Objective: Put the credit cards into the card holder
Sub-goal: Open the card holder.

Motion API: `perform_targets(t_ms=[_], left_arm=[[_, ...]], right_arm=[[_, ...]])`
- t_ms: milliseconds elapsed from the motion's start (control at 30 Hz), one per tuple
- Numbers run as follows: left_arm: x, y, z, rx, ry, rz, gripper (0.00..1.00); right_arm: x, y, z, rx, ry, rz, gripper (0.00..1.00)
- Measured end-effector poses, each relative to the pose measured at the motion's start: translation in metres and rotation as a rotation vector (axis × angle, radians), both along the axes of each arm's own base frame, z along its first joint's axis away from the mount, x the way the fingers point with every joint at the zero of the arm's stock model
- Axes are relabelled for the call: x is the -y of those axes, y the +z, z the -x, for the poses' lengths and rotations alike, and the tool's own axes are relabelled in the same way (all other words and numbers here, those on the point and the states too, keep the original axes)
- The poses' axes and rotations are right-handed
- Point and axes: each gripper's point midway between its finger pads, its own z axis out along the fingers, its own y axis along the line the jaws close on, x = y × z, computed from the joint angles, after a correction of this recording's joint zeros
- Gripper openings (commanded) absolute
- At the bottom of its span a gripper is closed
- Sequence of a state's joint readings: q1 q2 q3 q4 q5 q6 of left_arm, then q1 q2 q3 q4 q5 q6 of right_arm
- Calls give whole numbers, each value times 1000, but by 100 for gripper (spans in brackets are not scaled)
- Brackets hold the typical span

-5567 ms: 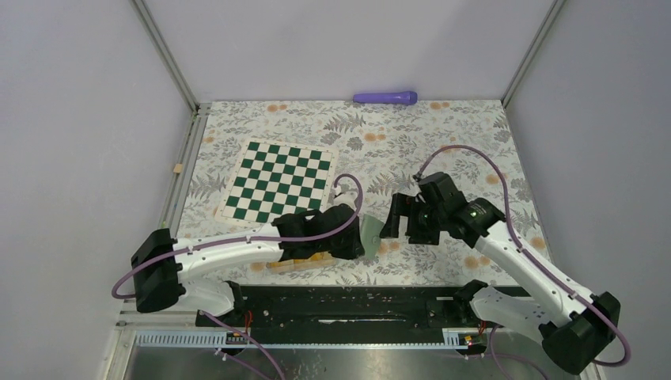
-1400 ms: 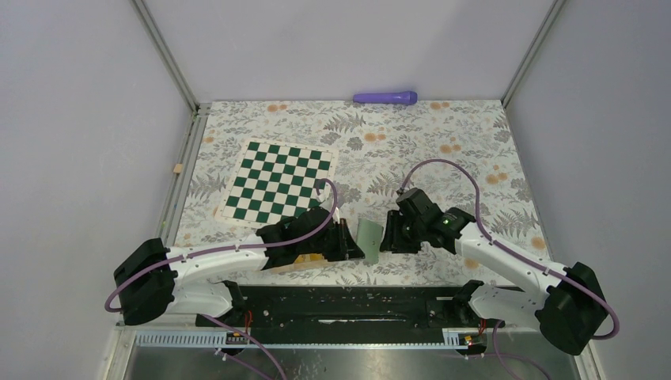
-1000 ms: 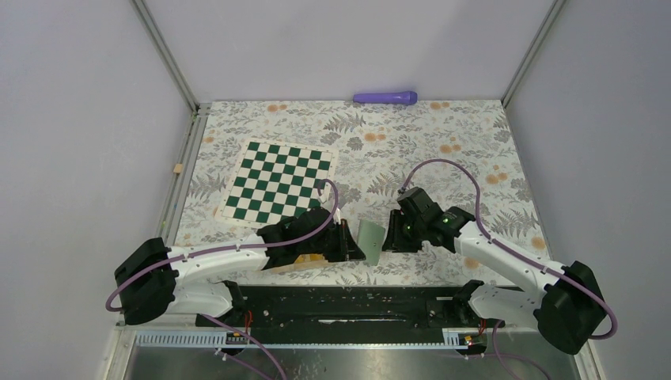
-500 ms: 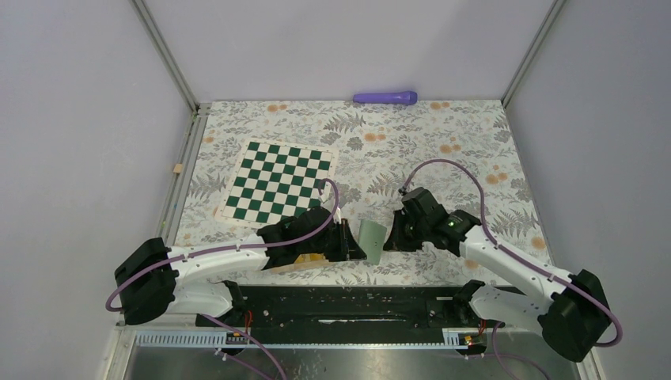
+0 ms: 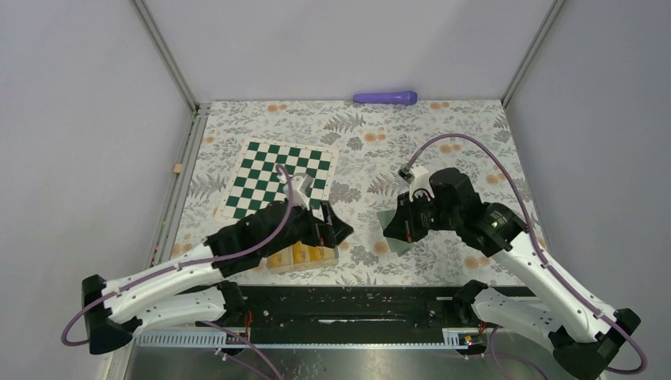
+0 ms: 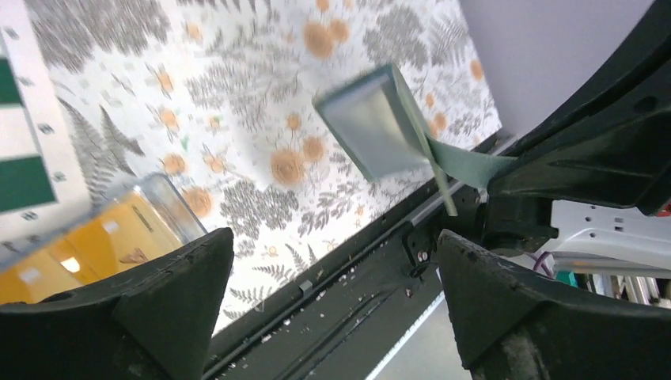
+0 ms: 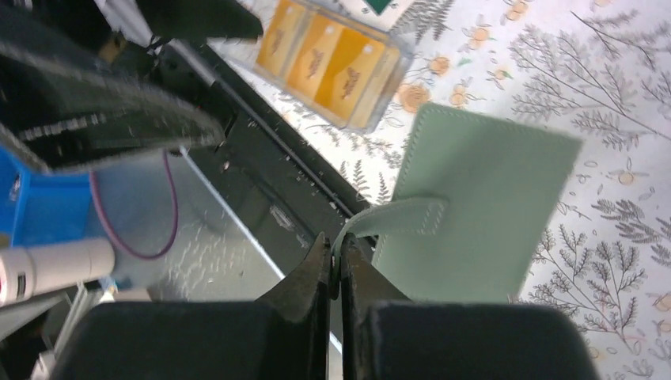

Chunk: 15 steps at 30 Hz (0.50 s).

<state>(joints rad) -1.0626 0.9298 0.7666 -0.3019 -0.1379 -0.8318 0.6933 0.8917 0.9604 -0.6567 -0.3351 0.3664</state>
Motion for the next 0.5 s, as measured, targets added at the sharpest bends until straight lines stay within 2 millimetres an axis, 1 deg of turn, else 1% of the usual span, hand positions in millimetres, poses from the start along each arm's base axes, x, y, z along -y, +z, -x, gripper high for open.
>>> perform_targets(t_ms=[67,167,200,300,500], left_arm=[[-12,20,-2,88,5,22,99],[-24,41,-1,205,-19,39,98],[-27,45,1,237,-34,39,98],[-32,53,9,332,-116,21,98],[-25,53,35,460,-376,-37,97]], right_arm=[[-2,13,7,14,74,-1,0],[-7,32,20,17,187,-18,0],[-8,37,24,18,217,-27,0],[-10,50,41,15,319,-68,0],[-12,78,71,20,482,-170,0]])
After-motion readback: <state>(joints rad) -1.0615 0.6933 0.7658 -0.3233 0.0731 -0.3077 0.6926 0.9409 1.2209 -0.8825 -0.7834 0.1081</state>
